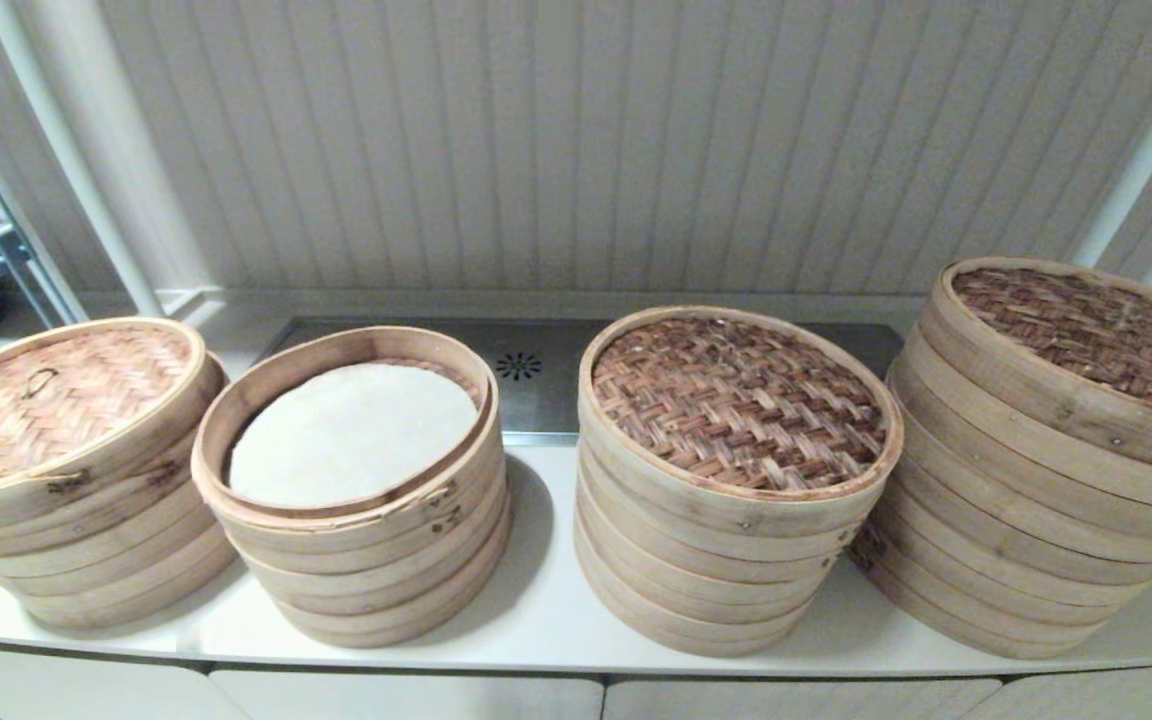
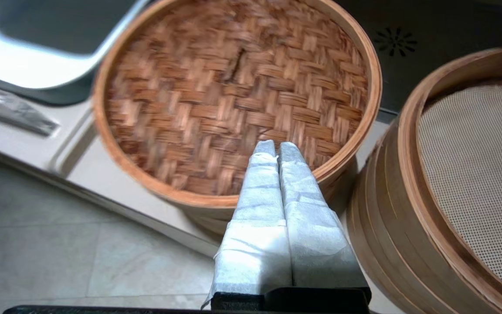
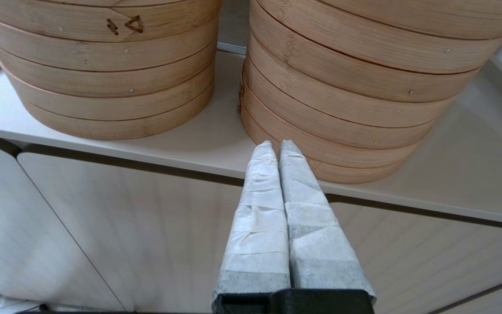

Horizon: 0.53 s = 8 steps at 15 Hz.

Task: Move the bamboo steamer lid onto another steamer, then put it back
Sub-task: Pick up the steamer

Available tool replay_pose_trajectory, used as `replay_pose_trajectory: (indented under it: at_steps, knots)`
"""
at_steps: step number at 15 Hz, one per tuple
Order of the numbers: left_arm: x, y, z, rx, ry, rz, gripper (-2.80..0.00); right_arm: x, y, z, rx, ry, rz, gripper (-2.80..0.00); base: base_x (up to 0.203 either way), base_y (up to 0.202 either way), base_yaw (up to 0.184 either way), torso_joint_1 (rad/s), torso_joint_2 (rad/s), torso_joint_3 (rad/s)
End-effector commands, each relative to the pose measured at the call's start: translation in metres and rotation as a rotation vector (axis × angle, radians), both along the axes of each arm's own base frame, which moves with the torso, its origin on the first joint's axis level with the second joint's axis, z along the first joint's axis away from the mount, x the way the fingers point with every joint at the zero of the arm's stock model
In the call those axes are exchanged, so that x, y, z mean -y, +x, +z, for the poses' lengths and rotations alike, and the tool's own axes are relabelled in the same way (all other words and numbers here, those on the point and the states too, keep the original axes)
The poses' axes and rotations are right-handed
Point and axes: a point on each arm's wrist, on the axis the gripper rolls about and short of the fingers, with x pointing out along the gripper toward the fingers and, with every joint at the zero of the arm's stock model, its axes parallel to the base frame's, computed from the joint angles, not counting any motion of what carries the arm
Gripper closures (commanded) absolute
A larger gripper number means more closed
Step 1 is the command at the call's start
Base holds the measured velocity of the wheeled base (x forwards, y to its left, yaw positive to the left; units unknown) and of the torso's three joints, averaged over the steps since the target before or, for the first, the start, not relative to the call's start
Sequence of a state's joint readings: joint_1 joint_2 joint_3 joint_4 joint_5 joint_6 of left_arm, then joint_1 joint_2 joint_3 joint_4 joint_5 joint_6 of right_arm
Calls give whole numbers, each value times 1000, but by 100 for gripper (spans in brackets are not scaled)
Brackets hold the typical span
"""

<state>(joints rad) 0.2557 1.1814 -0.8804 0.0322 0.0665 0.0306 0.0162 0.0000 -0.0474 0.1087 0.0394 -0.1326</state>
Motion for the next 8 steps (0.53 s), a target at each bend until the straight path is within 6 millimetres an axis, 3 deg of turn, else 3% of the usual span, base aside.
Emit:
replay_pose_trajectory:
  at_steps: [1, 2, 4, 8]
  knots:
    - [-14, 25, -19, -92, -48, -23, 0, 0, 0, 0, -6, -1, 1, 0, 0, 0, 0, 0, 0, 0]
    - [-18, 29, -22, -99, -54, -47, 0, 0, 0, 0, -5, -1, 0, 0, 0, 0, 0, 0, 0, 0]
    - [-27, 35, -24, -99, -68, -95, -280, 0, 0, 0, -6, -1, 0, 0, 0, 0, 0, 0, 0, 0]
    - [-52, 54, -22, -101, -43, -140, -280, 0, 0, 0, -1, 1, -2, 0, 0, 0, 0, 0, 0, 0]
